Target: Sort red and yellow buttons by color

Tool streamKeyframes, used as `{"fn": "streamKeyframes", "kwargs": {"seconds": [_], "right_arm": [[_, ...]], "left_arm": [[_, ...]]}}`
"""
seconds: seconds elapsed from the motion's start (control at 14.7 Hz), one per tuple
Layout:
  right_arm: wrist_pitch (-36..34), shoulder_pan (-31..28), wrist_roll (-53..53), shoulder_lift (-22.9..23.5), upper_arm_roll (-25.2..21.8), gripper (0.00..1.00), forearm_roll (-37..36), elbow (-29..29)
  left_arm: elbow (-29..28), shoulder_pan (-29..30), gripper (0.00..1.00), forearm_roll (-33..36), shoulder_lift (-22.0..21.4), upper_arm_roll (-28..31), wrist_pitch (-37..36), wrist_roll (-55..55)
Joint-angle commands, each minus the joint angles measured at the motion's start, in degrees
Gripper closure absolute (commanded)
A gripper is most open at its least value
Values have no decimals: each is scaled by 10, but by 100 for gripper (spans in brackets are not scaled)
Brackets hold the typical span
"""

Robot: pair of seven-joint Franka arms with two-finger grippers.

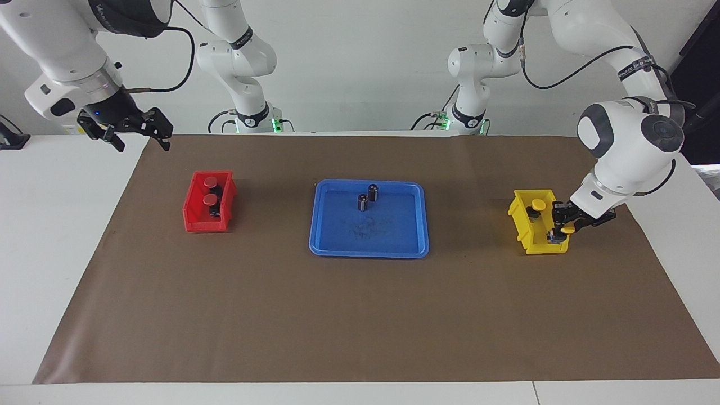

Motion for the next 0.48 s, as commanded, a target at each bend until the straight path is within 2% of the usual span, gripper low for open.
{"fn": "streamKeyframes", "kwargs": {"seconds": [0.0, 0.41], "right_arm": [[-4, 10, 6, -9, 6, 0, -1, -12], [-4, 22, 6, -10, 7, 0, 0, -12]], "left_arm": [[-84, 8, 99, 14, -46, -6, 55, -40], [-109, 11, 99, 13, -44, -6, 84, -79]]}}
